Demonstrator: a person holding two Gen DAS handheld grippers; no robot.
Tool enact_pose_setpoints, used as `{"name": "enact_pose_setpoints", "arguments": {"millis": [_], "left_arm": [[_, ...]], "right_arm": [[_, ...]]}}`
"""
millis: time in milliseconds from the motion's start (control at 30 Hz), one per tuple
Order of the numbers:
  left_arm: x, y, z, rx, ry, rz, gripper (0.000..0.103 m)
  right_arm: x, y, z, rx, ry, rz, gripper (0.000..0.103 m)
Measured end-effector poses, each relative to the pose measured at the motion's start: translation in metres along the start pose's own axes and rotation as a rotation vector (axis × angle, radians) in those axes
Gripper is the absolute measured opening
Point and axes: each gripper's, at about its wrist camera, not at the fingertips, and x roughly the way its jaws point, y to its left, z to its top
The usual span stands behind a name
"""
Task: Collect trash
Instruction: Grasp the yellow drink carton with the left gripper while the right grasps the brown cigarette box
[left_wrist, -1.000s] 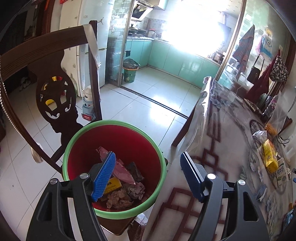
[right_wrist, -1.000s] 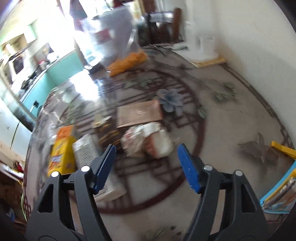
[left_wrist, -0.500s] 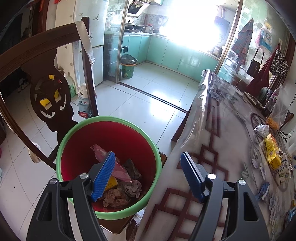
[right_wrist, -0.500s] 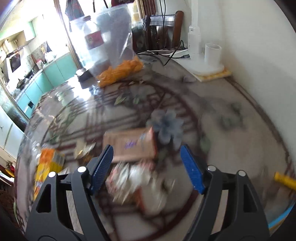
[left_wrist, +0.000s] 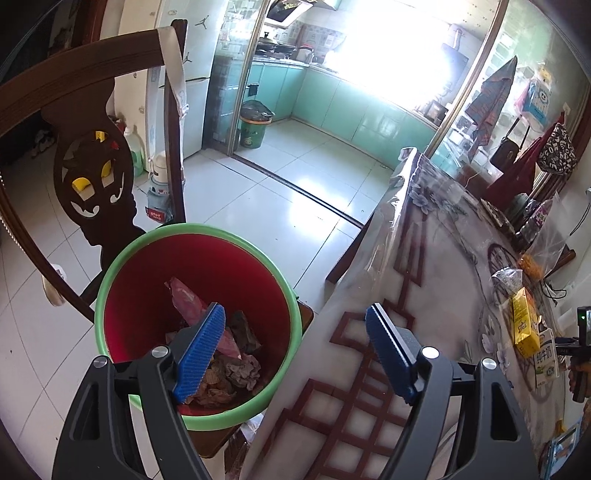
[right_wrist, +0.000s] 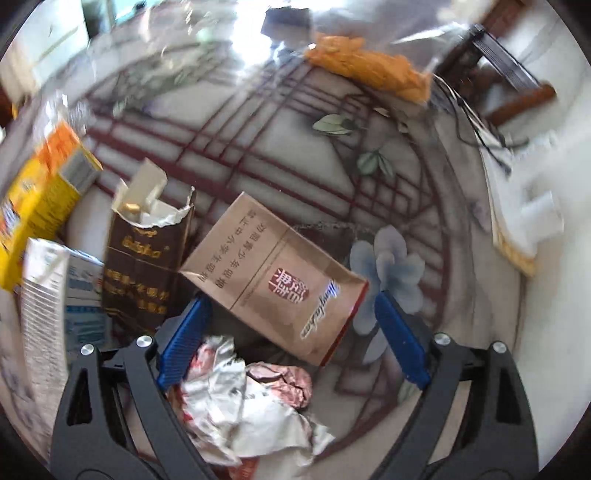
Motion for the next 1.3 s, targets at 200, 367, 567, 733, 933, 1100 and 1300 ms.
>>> {"name": "enact_pose_setpoints", "arguments": {"millis": [200, 367, 567, 733, 933, 1100, 1300], "left_arm": [[0.007, -0.016, -0.002, 0.055, 0.023, -0.005, 0.075], [0.001, -0.043, -0.005, 0.184, -0.024, 0.063, 0.075], [0.004, -0.155, -0.014, 0.240, 0.006, -0.158, 0.075], [0.031, -0.282, -0.022, 0.307, 0.096, -0.319, 0.081], [0.067, -0.398, -0.064, 0.607, 0.167, -0.261, 0.085], [0.095, -0.408, -0.067, 0.598, 0.242, -0.188, 0.085], [0.110, -0.397, -0.066, 0.579, 0.314, -0.238, 0.054]], "right_arm": [[-0.001, -0.002, 0.002, -0.029, -0.016, 0.017, 0.090], [-0.004, -0.013, -0.014, 0.199, -0.041, 0.215, 0.025], [-0.024, 0.005, -0.061, 0.426, -0.054, 0.281, 0.001], [-0.040, 0.004, -0.057, 0.384, -0.146, 0.140, 0.048], [-0.041, -0.009, -0.066, 0.448, -0.190, 0.155, 0.051], [-0.048, -0.011, -0.048, 0.278, -0.223, 0.126, 0.071], [-0.033, 0.004, -0.006, -0.084, -0.120, 0.063, 0.077]]}}
